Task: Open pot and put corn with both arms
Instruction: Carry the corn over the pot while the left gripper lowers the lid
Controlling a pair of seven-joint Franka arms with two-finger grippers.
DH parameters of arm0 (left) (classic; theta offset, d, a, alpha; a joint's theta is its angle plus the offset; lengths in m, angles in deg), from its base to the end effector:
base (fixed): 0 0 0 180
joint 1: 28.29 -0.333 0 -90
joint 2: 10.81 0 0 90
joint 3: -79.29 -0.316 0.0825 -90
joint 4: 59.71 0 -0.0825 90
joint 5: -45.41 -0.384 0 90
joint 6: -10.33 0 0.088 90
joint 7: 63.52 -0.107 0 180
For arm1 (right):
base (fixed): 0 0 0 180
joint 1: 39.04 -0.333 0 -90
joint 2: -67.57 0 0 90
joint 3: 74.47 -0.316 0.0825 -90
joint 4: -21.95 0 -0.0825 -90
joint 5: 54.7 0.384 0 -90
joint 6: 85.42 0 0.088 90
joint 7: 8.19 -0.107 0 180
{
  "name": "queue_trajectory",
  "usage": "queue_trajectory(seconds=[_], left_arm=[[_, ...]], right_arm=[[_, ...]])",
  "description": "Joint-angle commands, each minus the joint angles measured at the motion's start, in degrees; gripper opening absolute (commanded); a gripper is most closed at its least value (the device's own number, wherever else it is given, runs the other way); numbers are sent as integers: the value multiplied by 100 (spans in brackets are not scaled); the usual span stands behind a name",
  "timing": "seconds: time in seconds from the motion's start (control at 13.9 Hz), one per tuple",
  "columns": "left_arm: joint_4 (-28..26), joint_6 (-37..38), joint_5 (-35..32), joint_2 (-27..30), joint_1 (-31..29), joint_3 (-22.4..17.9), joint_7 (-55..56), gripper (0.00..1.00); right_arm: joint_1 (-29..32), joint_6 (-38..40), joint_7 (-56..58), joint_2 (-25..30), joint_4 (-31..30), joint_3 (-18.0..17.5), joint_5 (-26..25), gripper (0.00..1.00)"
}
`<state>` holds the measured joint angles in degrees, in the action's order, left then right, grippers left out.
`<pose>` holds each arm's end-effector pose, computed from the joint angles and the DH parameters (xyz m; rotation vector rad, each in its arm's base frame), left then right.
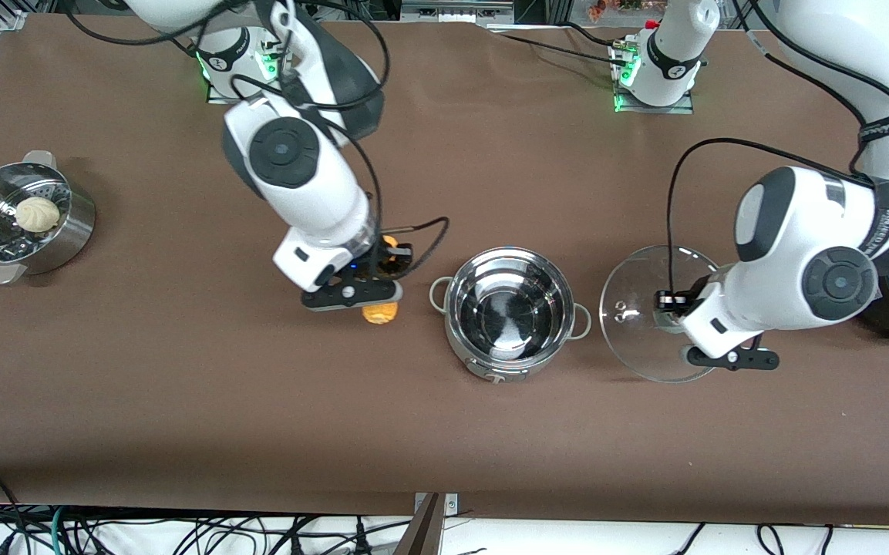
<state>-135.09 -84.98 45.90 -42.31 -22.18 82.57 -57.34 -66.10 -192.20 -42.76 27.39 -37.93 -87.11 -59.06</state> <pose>0.6834 -0.1058 0.4048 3.1129 -0.0762 -0.3195 0.6204 0.4362 0.4468 -3.0086 -0.0702 -0.1003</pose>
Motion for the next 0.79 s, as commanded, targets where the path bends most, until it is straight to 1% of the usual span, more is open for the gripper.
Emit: queue_trajectory(seconds=[0.0,0.07,0.22,0.36,0.43,0.58,0.65,0.72], left_arm=[[-1624,-933,-128,1003,-311,77,-572,0],[-2047,-1277,-128,1188,-451,86,-817,0],[-2567,-1648,-128,1391,-697,86,-1170,0],[-2946,-1929,-128,1418,-900,86,-1242,0],[-3157,-2209,-128,1419,-1005,86,-1381,0],[-3631,-2981,-119,1384,-1278,86,-1724,0],[-3877,-3420,-119,1357,-1331,86,-1803,0],[-4027,-3694,-119,1305,-1349,86,-1804,0]], right_arm=[[-763,-263,-515,-621,739,567,-101,0],[-992,-377,-673,-805,940,717,-100,0],[-1179,-405,-937,-1043,1310,798,-100,0],[-1302,-527,-1034,-1062,1355,798,-100,0],[-1354,-676,-1200,-1071,1355,798,-100,0],[-1451,-940,-1394,-1193,1364,815,-109,0],[-1512,-1071,-1473,-1263,1399,859,-109,0],[-1600,-1125,-1518,-1360,1478,894,-109,0]])
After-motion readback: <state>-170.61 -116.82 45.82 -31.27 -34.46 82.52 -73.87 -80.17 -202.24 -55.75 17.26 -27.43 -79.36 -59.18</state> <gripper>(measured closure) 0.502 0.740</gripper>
